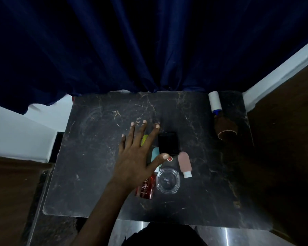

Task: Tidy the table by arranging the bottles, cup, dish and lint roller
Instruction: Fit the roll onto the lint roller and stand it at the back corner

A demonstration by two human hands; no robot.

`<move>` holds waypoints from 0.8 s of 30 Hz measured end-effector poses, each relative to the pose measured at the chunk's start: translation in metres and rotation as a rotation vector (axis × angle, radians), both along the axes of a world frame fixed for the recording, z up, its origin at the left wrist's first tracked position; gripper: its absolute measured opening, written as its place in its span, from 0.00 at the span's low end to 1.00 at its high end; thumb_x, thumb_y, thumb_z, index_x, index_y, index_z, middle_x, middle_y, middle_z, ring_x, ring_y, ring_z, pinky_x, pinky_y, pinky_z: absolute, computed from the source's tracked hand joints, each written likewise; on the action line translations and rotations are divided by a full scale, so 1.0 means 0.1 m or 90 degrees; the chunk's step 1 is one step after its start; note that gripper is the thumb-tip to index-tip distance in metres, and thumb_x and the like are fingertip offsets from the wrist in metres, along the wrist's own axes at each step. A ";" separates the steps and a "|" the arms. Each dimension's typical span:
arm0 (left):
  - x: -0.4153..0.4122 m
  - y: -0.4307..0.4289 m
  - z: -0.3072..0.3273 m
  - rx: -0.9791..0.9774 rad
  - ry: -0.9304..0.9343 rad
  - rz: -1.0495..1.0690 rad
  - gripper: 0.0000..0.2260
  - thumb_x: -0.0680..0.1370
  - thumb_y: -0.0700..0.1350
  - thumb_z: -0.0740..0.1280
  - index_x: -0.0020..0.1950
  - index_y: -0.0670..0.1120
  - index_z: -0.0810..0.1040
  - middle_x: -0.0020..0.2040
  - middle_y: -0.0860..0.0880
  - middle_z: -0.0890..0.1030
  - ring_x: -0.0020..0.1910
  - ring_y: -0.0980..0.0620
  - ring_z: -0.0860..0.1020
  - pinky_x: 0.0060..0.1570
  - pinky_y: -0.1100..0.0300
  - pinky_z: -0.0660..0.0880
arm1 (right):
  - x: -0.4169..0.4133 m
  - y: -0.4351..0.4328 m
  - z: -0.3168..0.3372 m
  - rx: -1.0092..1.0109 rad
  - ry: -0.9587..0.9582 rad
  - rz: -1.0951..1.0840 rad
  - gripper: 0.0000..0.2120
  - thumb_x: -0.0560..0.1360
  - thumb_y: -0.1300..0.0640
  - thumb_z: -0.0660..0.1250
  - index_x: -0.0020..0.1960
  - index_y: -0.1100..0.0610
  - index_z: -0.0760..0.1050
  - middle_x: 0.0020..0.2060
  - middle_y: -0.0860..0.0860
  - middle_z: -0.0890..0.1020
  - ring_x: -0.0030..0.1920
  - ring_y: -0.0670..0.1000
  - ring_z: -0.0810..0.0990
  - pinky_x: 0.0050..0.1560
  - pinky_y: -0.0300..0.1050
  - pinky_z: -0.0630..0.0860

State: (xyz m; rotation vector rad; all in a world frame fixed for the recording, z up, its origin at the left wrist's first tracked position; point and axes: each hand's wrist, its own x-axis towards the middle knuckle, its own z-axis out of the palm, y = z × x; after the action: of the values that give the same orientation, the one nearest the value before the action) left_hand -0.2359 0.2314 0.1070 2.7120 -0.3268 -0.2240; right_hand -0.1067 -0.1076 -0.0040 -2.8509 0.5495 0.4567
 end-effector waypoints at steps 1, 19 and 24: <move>0.01 0.04 -0.02 -0.006 -0.003 0.002 0.37 0.77 0.78 0.46 0.82 0.66 0.41 0.86 0.54 0.44 0.84 0.47 0.37 0.80 0.36 0.45 | 0.00 0.05 -0.01 0.001 -0.004 0.004 0.23 0.85 0.53 0.52 0.76 0.63 0.61 0.61 0.66 0.79 0.61 0.67 0.79 0.63 0.61 0.74; 0.22 0.42 -0.18 -0.030 -0.039 -0.038 0.39 0.80 0.74 0.53 0.84 0.54 0.51 0.85 0.50 0.55 0.84 0.49 0.52 0.78 0.37 0.61 | 0.12 0.88 -0.04 0.218 0.011 -0.044 0.21 0.85 0.50 0.53 0.72 0.60 0.70 0.66 0.63 0.76 0.65 0.63 0.76 0.67 0.54 0.71; 0.52 0.19 -0.28 -0.087 -0.039 -0.058 0.35 0.81 0.67 0.59 0.82 0.51 0.58 0.80 0.50 0.64 0.77 0.49 0.67 0.72 0.43 0.72 | 0.12 0.62 0.11 0.300 -0.067 -0.123 0.21 0.85 0.52 0.53 0.63 0.65 0.77 0.57 0.67 0.80 0.57 0.63 0.80 0.58 0.53 0.73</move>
State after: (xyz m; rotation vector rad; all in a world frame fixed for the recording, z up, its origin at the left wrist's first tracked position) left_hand -0.1841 0.2507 0.0787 2.5755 -0.4677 -0.1388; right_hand -0.0952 -0.0454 0.0065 -2.3331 0.5991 0.3453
